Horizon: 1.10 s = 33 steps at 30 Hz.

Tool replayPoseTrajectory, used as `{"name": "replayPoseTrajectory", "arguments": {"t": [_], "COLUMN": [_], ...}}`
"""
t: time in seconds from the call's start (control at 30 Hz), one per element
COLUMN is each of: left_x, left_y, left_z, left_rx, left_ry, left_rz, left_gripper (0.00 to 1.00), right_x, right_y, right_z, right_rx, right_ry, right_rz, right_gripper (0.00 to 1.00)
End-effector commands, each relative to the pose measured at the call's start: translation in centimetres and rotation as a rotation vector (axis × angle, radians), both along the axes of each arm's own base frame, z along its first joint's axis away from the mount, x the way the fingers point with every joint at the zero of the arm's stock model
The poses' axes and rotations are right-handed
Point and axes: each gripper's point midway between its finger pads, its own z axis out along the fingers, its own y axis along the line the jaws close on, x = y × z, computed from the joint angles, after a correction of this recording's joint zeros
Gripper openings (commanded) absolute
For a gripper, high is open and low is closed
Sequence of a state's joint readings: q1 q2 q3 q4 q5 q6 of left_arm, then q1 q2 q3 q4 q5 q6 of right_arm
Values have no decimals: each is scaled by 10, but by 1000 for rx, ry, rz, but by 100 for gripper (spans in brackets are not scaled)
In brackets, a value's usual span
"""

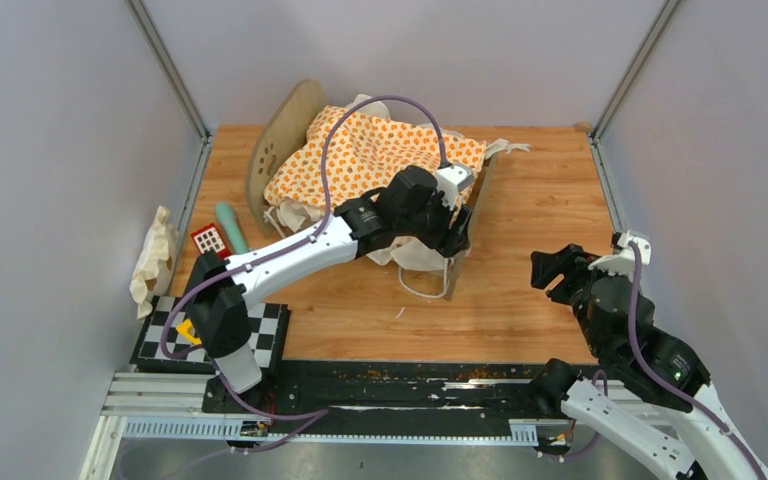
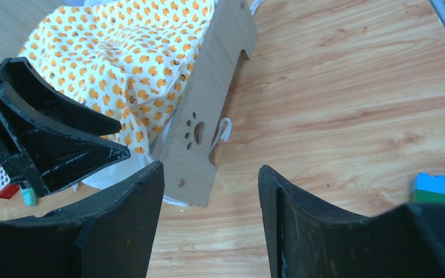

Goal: Set up the pet bed
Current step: Cross the ropes on the bed frame.

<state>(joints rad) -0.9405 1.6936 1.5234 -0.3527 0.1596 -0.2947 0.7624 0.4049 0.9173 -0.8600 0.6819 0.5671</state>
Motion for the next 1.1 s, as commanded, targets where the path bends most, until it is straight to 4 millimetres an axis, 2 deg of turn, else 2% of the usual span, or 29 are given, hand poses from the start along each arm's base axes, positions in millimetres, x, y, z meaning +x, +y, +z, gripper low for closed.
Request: {"name": "replayPoseTrajectory", "arguments": {"t": [0.0,0.2,0.43,0.6,0.73,0.9,1.07], "left_x": [12,19,6,3,3,3,12], "left_y": [-11,-7,-32,-38,-42,-50,-51], "left_z": [-3,-18,-38,-49,-57,-61,-68], "left_rx": [-1,65,67,63,68,93,208], "left_ry": [-14,-19,35,60,78,86,72], "left_rz": [40,91,24,13,4,-27,-62], "left_gripper": [71,72,72,72,62,56,52], "right_x": [-2,-2,-1,-1,-2,-6,-11], "right_y": [-6,-4,-3,-2,-2,-7,-12], "right_z": [-4,-6,-7,-8,-9,-12,-15], "right_rx": [-35,-52,-53,-63,-62,-71,-70], "right_ry": [27,26,20,22,21,28,39], "right_rz": [-20,-4,4,12,16,13,7], "right_gripper": [60,60,60,60,60,60,60]}}
